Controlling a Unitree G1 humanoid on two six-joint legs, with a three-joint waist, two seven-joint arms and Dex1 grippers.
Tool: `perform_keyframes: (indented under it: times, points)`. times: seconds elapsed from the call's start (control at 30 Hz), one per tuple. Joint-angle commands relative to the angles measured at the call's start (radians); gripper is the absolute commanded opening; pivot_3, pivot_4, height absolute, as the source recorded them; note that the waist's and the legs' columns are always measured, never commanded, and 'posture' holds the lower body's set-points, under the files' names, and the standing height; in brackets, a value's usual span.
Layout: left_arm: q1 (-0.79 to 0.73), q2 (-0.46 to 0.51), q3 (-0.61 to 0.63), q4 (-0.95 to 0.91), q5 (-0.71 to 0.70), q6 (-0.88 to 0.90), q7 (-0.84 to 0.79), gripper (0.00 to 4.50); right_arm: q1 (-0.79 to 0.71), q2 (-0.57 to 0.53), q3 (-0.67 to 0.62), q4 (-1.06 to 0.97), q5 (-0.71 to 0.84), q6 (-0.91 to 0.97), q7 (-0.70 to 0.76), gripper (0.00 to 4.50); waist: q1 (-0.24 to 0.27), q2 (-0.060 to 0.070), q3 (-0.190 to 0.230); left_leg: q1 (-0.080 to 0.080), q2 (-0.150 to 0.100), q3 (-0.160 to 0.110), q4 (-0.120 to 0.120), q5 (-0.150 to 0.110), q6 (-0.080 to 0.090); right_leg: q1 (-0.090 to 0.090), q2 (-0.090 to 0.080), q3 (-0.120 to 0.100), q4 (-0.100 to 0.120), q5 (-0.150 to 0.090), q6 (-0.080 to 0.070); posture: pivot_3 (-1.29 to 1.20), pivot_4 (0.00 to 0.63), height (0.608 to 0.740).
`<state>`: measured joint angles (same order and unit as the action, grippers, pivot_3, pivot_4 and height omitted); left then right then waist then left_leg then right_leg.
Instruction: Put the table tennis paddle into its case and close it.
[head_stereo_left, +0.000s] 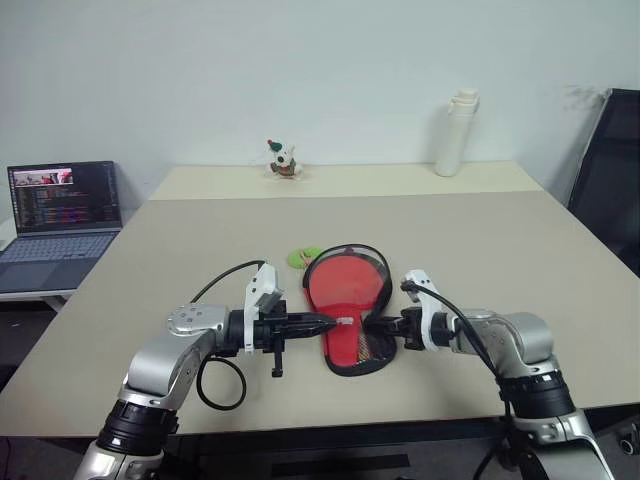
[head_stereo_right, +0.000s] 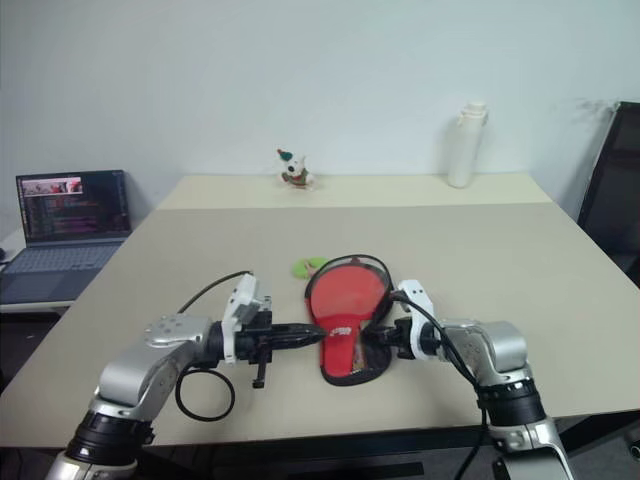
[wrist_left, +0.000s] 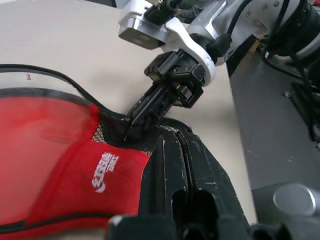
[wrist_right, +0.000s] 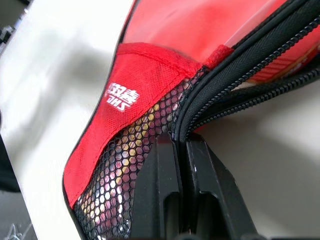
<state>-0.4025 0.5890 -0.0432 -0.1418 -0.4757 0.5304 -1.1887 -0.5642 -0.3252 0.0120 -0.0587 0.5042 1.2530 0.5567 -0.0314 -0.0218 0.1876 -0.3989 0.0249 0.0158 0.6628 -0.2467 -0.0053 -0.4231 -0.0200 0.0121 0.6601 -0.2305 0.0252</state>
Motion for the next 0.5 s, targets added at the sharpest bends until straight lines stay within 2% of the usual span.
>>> perform_keyframes:
  times: [0.03, 0.2, 0.5]
  points:
    - [-0.012, 0.009, 0.004, -0.031, -0.022, -0.007, 0.001, 0.0, 0.029, -0.025, -0.055, -0.078, 0.033, 0.037, -0.018, 0.01, 0.001, 0.0, 0.0, 0.0, 0.0, 0.0, 0.0, 0.0, 0.0, 0.0, 0.0, 0.0, 0.0, 0.0, 0.0, 0.0, 0.15, 0.74]
    - [-0.018, 0.013, 0.005, -0.018, -0.019, -0.012, -0.006, 0.0, 0.095, -0.03, -0.123, -0.177, 0.074, 0.114, -0.054, 0.01, 0.002, 0.0, 0.0, -0.001, 0.0, 0.0, 0.0, 0.0, 0.0, 0.0, 0.0, 0.0, -0.001, 0.0, 0.0, 0.0, 0.15, 0.74]
    - [-0.018, 0.012, -0.002, -0.009, -0.019, -0.021, -0.02, 0.0, 0.198, 0.093, -0.217, -0.366, 0.146, 0.274, -0.149, 0.01, 0.002, 0.0, 0.0, -0.001, 0.0, 0.0, 0.0, 0.0, 0.0, 0.0, 0.0, 0.0, -0.002, 0.0, 0.0, 0.0, 0.15, 0.74]
